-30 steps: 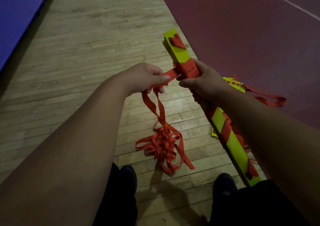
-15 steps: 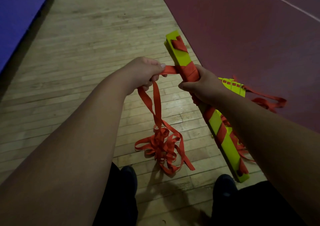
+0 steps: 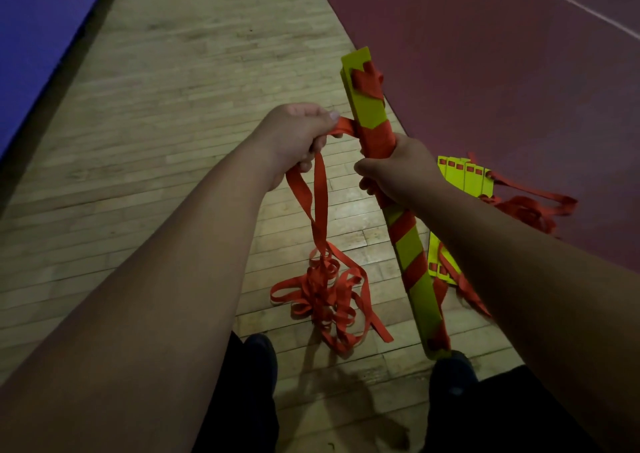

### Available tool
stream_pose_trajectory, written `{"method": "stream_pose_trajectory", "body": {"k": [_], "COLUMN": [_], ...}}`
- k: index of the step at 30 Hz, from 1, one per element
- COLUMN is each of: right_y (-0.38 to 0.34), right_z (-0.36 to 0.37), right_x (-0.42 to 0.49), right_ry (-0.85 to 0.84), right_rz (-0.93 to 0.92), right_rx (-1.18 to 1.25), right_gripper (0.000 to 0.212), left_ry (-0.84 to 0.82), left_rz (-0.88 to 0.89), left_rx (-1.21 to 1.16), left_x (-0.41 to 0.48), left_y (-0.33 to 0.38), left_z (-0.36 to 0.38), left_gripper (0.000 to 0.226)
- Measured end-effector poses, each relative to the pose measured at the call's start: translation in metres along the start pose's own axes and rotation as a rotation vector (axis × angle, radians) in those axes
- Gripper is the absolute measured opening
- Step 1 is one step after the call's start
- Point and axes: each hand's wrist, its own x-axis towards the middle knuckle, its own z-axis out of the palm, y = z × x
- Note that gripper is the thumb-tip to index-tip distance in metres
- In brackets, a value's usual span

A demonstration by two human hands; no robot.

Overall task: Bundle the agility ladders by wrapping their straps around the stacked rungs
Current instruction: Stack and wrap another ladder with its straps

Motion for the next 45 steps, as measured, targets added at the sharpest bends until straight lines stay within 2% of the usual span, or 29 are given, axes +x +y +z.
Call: {"method": "stream_pose_trajectory", "body": {"k": [3,7,12,15,19,22,27,32,35,39,42,45], "right_y": [0.0,-0.005,-0.008,-0.009,-0.004,-0.003,-0.001,0.0,-0.002,-0.003,-0.003,-0.008], "right_z": [0.007,0.012,0.02,0.021,0.022,0.023,0.025,0.025,0.028,0.032,0.033,0.032], "right_x": [-0.001,-0.004,-0.004,-0.006,-0.008,-0.007,-0.01,-0.015,-0.018,-0.019,-0.019,-0.019], "right_ry": [0.041,0.008,-0.079,-0.065,-0.053,-0.059,-0.029,0.034,0.015,-0.033,-0.052,-0.101], "right_rz": [0.019,-0.013,-0.004,-0.029,-0.073,-0.087,-0.116,-0.182,-0.224,-0.226,-0.28,-0.278], "right_rx": [-0.012,-0.136,-0.11,-0.179,-0.307,-0.315,-0.312,-0.369,-0.401,-0.42,-0.418,-0.356], "right_gripper": [0.037,0.054,0.029,0.025,0.024,0.022,0.022,0.063,0.079,0.079,0.074,0.056], "left_ry": [-0.027,0.035,0.131,0.185,0.15,0.121,0.13,0.108,0.103,0.159,0.297,0.366], "left_rz": [0.0,0.011,-0.044,-0.099,-0.2,-0.241,-0.306,-0.303,-0.293,-0.327,-0.319,-0.284], "left_rx": [0.058,0.134,0.229,0.309,0.426,0.478,0.469,0.332,0.282,0.174,0.192,0.112], "left_x": [-0.003,-0.003,-0.003,-0.006,-0.009,-0.008,-0.006,-0.003,-0.006,-0.005,-0.002,0.0], "left_y": [0.003,0.005,0.005,0.011,0.018,0.016,0.013,0.007,0.016,0.016,0.006,0.003], "left_z": [0.008,0.015,0.01,0.008,0.006,0.003,0.003,0.009,0.016,0.024,0.028,0.023], "left_gripper": [0.025,0.024,0.017,0.013,0.026,0.022,0.024,0.024,0.029,0.053,0.074,0.058]}}
